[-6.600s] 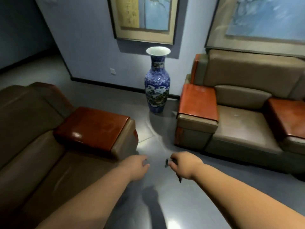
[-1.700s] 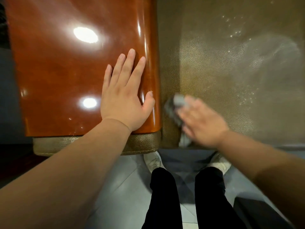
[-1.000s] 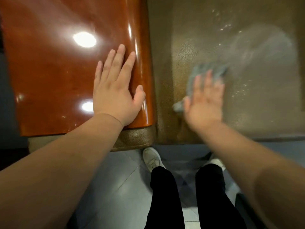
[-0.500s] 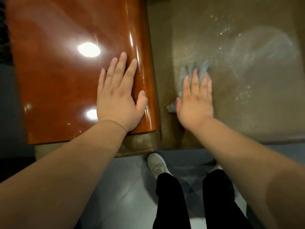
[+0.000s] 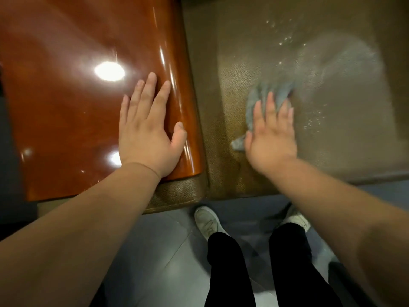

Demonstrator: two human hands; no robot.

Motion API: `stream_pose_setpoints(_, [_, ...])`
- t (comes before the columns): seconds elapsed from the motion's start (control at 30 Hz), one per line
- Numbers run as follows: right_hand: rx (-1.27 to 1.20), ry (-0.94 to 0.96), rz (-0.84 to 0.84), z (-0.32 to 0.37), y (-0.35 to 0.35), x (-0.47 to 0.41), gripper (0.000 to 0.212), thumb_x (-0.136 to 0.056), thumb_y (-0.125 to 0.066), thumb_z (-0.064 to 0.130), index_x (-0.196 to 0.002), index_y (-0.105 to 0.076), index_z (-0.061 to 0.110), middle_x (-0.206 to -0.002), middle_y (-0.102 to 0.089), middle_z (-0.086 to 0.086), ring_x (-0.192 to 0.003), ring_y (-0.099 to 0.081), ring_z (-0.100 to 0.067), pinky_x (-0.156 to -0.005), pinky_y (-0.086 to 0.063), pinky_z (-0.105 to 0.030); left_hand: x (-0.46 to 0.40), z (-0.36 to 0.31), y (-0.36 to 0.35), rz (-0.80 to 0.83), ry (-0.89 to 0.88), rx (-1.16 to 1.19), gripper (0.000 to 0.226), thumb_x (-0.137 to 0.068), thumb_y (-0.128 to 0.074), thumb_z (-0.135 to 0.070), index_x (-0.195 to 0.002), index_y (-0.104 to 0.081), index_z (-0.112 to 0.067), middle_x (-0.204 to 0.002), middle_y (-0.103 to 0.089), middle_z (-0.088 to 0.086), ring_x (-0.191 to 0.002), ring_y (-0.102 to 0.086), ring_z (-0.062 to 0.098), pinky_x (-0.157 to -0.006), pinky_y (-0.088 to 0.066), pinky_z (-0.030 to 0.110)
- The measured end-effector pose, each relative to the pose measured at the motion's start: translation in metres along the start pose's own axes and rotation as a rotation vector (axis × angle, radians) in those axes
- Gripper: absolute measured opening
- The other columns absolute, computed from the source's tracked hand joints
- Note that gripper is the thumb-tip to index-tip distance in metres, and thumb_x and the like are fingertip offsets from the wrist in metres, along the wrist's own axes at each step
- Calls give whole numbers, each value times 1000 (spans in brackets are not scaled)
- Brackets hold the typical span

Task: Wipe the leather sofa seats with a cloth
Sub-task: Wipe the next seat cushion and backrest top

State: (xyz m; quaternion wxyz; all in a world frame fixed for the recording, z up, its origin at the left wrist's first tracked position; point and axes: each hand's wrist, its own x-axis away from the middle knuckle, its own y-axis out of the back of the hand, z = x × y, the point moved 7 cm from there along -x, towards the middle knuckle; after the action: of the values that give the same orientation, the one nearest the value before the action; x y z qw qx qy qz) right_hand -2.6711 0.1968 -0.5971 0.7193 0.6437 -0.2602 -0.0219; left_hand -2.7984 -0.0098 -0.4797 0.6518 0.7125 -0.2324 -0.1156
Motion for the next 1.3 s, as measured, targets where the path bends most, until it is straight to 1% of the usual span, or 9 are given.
stream_pose_setpoints(0.17, [62, 650, 116, 0, -27, 75, 69, -100, -37, 44, -164, -27, 18, -167, -30, -8, -159, -7, -36, -129, -8, -51, 1, -3, 0, 27, 14, -3, 74, -101, -46, -49, -167, -17, -33, -176, -9, -3, -162, -5, 17, -132, -3, 46])
stream_pose_setpoints(0.23, [108, 543, 113, -57, -18, 49, 71, -100, -26, 48, -164, -24, 19, -167, -30, -9, -160, -7, -34, -128, -8, -51, 1, -4, 1, 29, 12, -7, 74, -101, -46, -48, -167, -16, -32, -176, -9, -3, -162, -4, 17, -132, -3, 46])
stream_pose_setpoints(0.37, [-12, -336, 134, -211, 12, 6, 76, -102, -16, 50, -166, -2, 11, -173, 3, -18, -157, 5, -45, -128, -1, -57, 3, -3, 1, 11, 15, 8, 73, -100, -46, -46, -166, -19, -31, -176, -11, -2, -162, -6, 17, -132, -3, 45])
stream_pose_setpoints(0.43, [-51, -459, 128, -212, 12, 8, 74, -105, -22, 43, -165, -1, 6, -171, 7, -23, -155, 5, -52, -127, -3, -61, 3, -4, 1, -2, 17, 9, 73, -100, -47, -44, -166, -21, -29, -176, -13, -1, -162, -7, 18, -132, -3, 45])
stream_pose_setpoints(0.6, [-103, 137, -26, -62, -16, 55, 84, -84, -48, 33, -158, -31, -4, -166, -19, -31, -155, -12, -51, -126, -13, -63, 3, -12, 1, 12, 53, -53, 71, -103, -50, -35, -167, -20, -24, -176, -12, 4, -162, -6, 21, -132, -5, 49])
stream_pose_setpoints(0.73, [-18, 472, 42, -51, -34, 79, 80, -99, -34, 57, -163, -25, 11, -172, -15, -13, -160, -6, -36, -130, -10, -50, 19, -55, -8, 49, 133, -34, 65, -103, -49, -38, -163, -28, -24, -176, -5, 11, -163, 1, 28, -132, 0, 49])
stream_pose_setpoints(0.87, [-12, 238, -10, -161, -33, 64, 88, -94, -39, 67, -161, -31, 11, -169, -25, -13, -158, -17, -37, -128, -18, -53, 36, -155, -67, 136, -238, 11, 67, -99, -52, -42, -161, -34, -25, -175, -15, 7, -162, -6, 27, -132, -2, 49])
stream_pose_setpoints(1.07, [-117, -420, -77, -277, -33, 78, 92, -92, -26, 61, -164, -15, 6, -172, -5, -21, -157, -10, -42, -127, -11, -58, 16, -182, -152, 41, 311, 196, 75, -102, -38, -46, -169, -11, -28, -177, -2, 1, -163, 1, 24, -131, -2, 52])
stream_pose_setpoints(1.3, [-186, 207, -219, -107, -46, 104, 79, -89, -58, 47, -158, -41, 13, -167, -31, -13, -157, -17, -41, -127, -16, -55, 19, -184, -163, -140, 293, 125, 80, -93, -42, -47, -167, -24, -23, -176, -16, 4, -161, -12, 29, -131, -7, 52])
